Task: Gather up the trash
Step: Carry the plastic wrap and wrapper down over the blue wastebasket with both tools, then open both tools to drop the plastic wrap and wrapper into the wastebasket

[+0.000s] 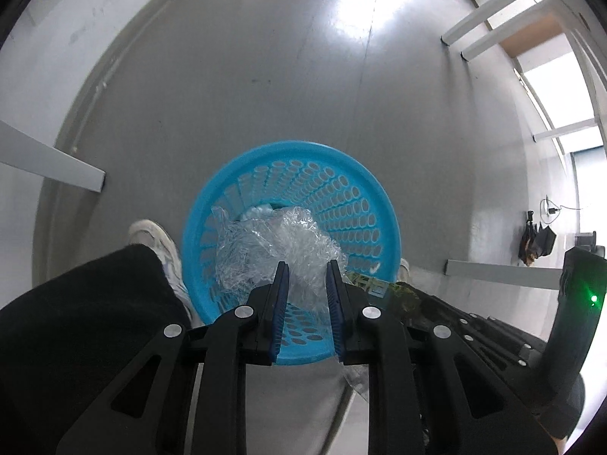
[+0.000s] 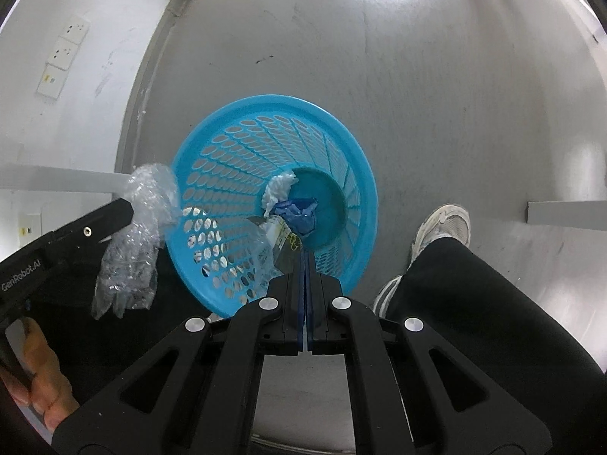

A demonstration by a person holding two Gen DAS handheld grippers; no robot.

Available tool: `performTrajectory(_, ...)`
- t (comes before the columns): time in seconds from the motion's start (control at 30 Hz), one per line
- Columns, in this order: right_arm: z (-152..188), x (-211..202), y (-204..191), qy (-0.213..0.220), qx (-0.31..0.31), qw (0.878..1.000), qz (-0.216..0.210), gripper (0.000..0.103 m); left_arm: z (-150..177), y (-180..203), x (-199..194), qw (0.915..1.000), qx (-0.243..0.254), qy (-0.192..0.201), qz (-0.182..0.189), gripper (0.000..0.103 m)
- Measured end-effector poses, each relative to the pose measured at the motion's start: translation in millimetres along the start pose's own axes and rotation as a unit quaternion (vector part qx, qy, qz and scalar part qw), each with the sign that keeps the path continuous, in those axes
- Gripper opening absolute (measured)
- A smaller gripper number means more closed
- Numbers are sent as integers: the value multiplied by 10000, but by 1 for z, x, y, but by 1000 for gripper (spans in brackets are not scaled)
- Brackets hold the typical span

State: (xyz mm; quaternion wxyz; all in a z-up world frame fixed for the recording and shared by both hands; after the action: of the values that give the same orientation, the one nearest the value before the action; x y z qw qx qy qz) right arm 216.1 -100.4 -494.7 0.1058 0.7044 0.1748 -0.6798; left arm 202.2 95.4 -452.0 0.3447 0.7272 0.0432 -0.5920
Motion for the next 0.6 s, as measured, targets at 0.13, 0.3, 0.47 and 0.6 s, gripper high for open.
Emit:
performTrajectory(0.13, -5, 5, -1, -63, 54, 10000, -56, 0, -4, 2, 5, 10000, 41, 24, -86, 19)
performTrajectory(0.3, -6, 7, 1, -50, 139, 9997, -170, 3, -5, -1, 9, 9998, -158, -21, 89, 21)
performTrajectory(0.47, -5, 2, 3, 6, 266, 9993, -255, 28, -8, -10, 4, 9984, -450, 69, 325, 45)
performTrajectory(0.6, 0, -7, 1, 115, 178, 9995, -240, 29, -7, -10, 0, 9981, -445, 188, 381, 50)
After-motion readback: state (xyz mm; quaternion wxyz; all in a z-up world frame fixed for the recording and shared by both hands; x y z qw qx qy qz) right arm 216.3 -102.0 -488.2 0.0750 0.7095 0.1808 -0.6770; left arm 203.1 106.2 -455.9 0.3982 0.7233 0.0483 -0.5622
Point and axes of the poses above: each gripper's, at about its wrist camera, not at the fingertips, and x roughly the way its jaws point, y to its right, z to its underside, the point moved 5 cm from there along x, roughly the way its jaws point, and after that the axes turned 9 degrees about z, right-handed, at the moved point
